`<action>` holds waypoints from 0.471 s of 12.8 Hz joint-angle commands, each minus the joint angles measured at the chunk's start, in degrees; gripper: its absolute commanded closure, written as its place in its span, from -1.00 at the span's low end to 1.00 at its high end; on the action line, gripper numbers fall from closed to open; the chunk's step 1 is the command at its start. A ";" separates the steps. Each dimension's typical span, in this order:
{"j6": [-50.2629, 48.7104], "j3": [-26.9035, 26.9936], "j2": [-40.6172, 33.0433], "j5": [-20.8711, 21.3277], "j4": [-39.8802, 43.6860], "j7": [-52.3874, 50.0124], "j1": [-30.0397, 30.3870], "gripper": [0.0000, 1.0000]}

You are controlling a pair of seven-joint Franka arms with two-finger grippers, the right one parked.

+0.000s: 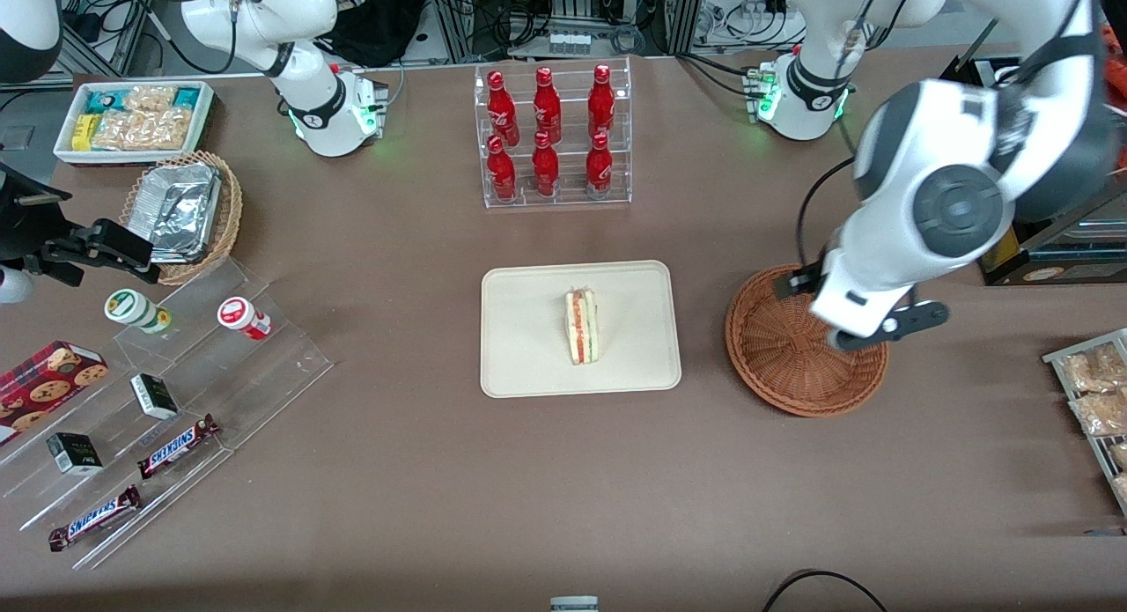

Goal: Place sandwich from basket to tray

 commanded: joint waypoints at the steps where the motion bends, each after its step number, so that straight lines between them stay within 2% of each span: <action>1: -4.58 -8.14 -5.19 -0.57 -2.44 7.62 11.25 -1.00; 3: -8.00 -8.33 -7.65 -0.66 -2.53 12.36 13.99 -1.00; 6: -13.11 -8.06 -12.04 -0.66 -2.70 25.09 18.21 -1.00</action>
